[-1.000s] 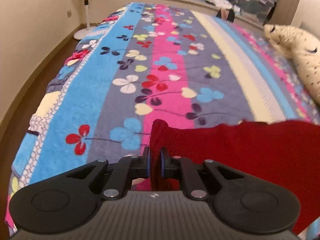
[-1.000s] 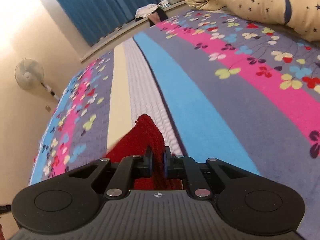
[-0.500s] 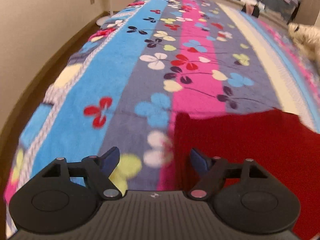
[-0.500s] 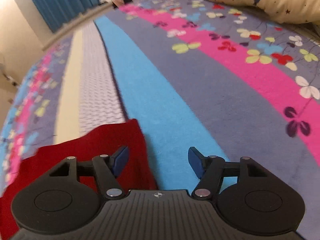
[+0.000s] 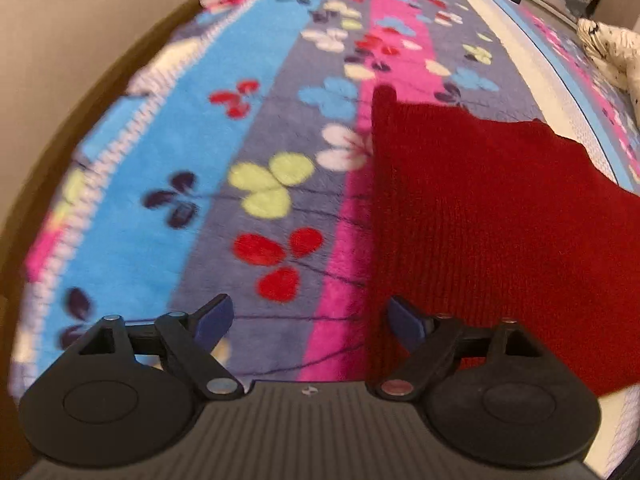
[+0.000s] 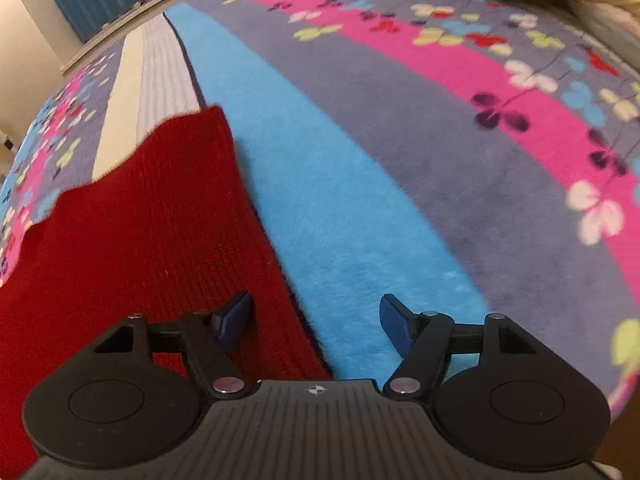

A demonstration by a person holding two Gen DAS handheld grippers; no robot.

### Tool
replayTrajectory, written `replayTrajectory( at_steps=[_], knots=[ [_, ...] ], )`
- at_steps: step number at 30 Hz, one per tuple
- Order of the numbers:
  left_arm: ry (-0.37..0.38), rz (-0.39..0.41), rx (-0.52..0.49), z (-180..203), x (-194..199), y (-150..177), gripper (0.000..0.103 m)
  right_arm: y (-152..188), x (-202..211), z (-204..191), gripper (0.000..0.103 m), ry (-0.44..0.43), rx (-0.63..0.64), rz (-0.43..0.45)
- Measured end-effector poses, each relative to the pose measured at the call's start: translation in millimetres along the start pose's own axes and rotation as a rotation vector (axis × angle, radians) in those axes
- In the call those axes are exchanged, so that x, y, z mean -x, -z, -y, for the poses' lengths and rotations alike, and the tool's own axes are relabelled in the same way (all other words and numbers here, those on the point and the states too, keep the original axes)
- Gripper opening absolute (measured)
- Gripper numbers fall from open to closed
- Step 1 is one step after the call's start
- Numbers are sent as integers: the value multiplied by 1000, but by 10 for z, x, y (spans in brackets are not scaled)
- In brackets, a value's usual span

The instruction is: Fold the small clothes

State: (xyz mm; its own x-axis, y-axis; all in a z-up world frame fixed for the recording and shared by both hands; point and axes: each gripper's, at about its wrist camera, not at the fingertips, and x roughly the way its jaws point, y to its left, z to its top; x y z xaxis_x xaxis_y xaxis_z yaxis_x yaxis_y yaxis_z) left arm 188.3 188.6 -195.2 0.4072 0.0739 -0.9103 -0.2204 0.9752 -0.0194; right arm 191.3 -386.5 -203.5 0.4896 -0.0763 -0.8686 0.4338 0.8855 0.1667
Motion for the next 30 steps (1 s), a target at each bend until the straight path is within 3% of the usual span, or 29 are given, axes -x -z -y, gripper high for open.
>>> replayTrajectory(
  at_steps=[2,9,15,21,30],
  knots=[
    [-21,-4,-15,7,205,69,92,44,260,-66,71,43,46,-12],
    [-4,-51,20,296,1019,723,93,704,1483,-321,80,-190,91,45],
    [4,-25,-62,635,1537,1229,93,1365,2168,-584,85,-217,293,124],
    [33,26,-106,810,1854,1567,93,1742,2452,-590,86,-232,357,176],
    [22,56,-131,883,1977,1697,93,1864,2555,-496,86,-231,324,177]
  ],
)
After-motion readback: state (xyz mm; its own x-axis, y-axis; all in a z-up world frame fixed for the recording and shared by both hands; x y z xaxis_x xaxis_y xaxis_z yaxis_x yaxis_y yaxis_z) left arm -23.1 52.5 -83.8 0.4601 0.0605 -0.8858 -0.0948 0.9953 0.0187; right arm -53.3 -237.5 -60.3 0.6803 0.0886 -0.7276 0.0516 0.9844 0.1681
